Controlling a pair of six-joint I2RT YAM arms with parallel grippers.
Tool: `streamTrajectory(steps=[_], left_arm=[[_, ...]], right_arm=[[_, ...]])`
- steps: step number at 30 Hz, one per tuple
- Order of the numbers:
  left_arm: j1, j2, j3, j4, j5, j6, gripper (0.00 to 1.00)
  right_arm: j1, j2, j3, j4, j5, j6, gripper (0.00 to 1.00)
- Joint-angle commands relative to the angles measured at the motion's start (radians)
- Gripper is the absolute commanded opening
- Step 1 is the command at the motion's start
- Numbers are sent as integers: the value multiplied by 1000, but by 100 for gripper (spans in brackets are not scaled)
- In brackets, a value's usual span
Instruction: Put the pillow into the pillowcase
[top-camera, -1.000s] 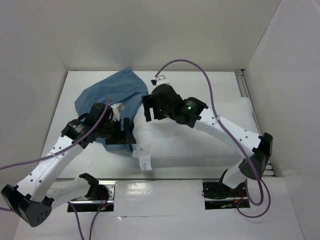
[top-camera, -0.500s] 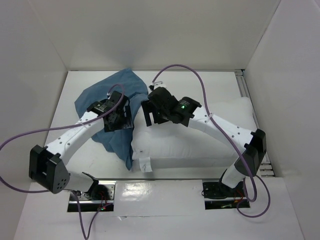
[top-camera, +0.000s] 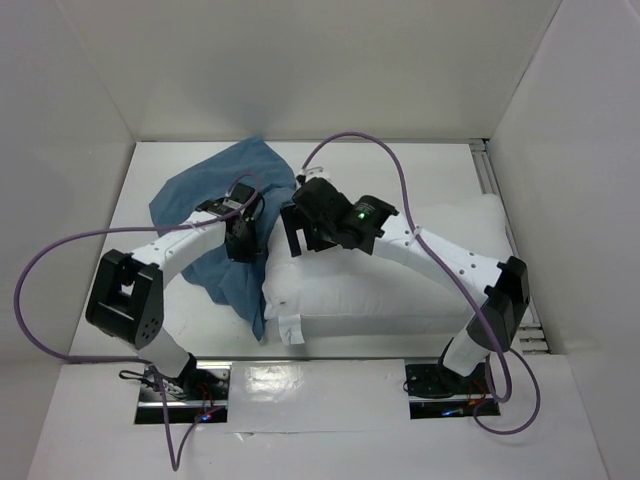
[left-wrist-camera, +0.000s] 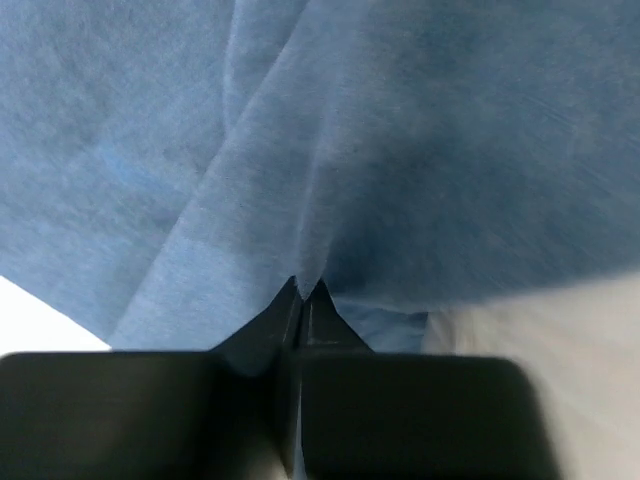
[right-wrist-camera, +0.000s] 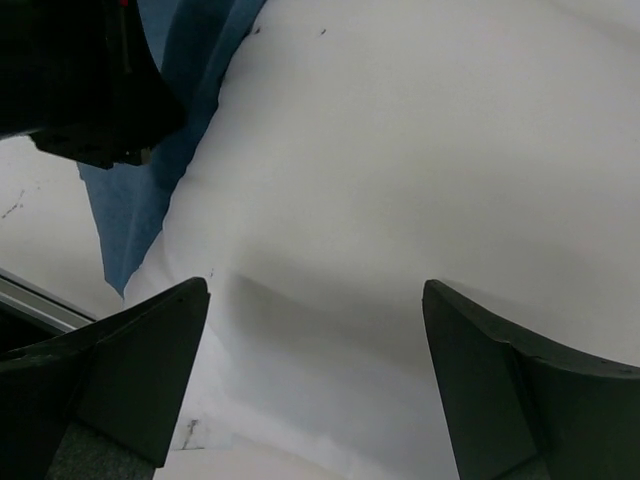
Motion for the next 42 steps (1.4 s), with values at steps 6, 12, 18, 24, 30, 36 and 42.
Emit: streamTrajectory(steps=[6, 12, 18, 24, 30, 36, 42], left_arm=[[83, -102, 116, -103, 67, 48, 0], [103, -267, 150, -123, 196, 48, 0], [103, -322, 184, -159, 376, 57, 0], [103, -351, 249, -208, 511, 102, 0], [103, -351, 300, -237, 603, 132, 0], [103, -330, 352, -332, 672, 194, 0], [42, -282, 264, -343, 644, 215, 0]], right_arm=[[63, 135, 47, 16, 125, 11, 100], [63, 207, -67, 129, 164, 52, 50], [52, 164, -62, 163, 269, 114, 0], [2, 107, 53, 143, 454, 143, 0], [-8, 147, 110, 194, 474, 143, 0], [-116, 224, 101, 290, 436, 215, 0], [-189, 222, 150, 351, 408, 309, 0]])
